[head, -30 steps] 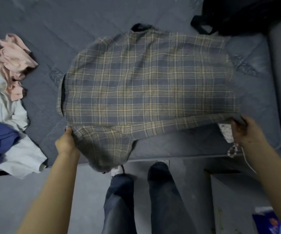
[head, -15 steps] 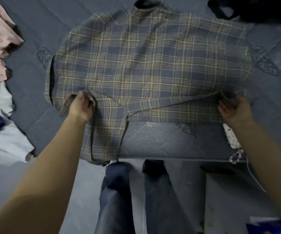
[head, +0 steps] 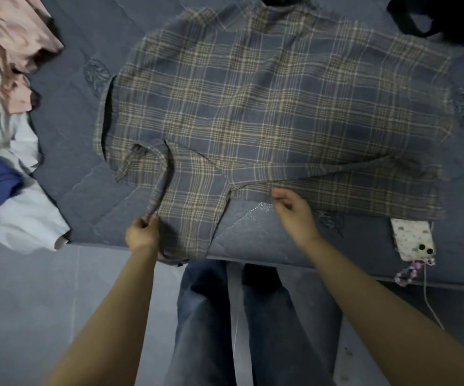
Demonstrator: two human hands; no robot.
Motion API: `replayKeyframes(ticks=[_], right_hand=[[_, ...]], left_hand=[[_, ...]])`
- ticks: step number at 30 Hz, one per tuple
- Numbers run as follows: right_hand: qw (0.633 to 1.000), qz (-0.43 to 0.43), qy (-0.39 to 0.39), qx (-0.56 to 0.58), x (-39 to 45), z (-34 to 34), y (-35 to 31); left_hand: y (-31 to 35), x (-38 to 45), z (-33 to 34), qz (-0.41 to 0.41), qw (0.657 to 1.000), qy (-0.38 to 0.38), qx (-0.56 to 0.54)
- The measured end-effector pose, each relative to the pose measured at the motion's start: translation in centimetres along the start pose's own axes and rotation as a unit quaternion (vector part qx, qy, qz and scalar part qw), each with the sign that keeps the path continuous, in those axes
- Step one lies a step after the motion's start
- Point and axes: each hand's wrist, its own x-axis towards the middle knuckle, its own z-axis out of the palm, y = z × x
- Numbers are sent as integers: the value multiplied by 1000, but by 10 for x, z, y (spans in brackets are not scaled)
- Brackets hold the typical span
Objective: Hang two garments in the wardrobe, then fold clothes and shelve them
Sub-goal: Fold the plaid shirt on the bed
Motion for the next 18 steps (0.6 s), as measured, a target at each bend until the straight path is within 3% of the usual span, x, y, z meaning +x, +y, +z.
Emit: replayKeyframes(ticks=[7,10,14,18], right_hand=[[1000,-3,-20,-18,55,30,-48],[997,63,-36,24,63,36,-63],[988,103,0,114,45,54,-73],[952,164,-13,257,9,95,-76]], left_hand=[[21,-6,-32,85,974,-113,-176],[48,-18,-45,47,939,-212,-268],[110,-18,-52,-1,887,-300,-351],[171,-8,-45,-30,850,-361,-382]])
